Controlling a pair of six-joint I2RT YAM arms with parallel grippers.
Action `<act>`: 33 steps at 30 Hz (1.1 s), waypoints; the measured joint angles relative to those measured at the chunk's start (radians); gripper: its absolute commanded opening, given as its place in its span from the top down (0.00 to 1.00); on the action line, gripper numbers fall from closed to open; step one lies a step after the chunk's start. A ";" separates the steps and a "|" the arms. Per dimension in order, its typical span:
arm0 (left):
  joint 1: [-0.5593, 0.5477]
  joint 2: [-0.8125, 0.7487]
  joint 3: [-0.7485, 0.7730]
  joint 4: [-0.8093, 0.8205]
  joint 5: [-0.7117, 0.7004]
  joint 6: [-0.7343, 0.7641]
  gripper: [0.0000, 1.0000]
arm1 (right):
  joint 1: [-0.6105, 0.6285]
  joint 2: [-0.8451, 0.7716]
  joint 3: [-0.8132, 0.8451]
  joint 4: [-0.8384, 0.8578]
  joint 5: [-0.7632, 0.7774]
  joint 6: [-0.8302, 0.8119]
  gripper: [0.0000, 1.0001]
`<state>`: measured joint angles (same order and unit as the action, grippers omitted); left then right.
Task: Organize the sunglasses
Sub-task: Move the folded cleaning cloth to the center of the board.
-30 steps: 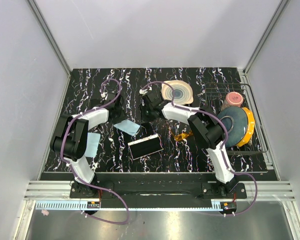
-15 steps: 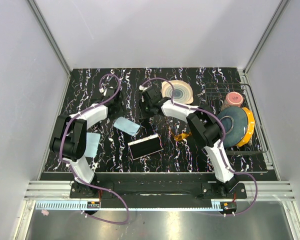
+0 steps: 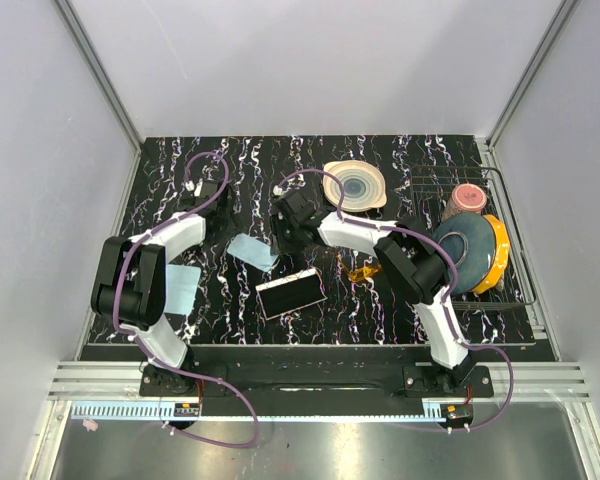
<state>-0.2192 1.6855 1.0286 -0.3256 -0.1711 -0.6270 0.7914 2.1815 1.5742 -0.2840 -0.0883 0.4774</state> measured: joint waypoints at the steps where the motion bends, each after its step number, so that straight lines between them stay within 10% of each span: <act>1: 0.000 -0.002 -0.007 -0.001 -0.001 0.000 0.32 | 0.004 0.000 0.000 0.000 0.000 0.004 0.58; 23: 0.018 -0.028 -0.024 -0.017 0.000 0.000 0.31 | 0.005 0.048 0.084 -0.061 0.019 0.013 0.75; 33: 0.022 -0.028 -0.024 -0.017 0.002 0.000 0.31 | 0.004 0.065 0.105 -0.066 0.029 -0.011 1.00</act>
<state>-0.1970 1.6573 1.0050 -0.3428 -0.1696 -0.6270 0.7956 2.2463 1.6791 -0.3496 -0.0589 0.4667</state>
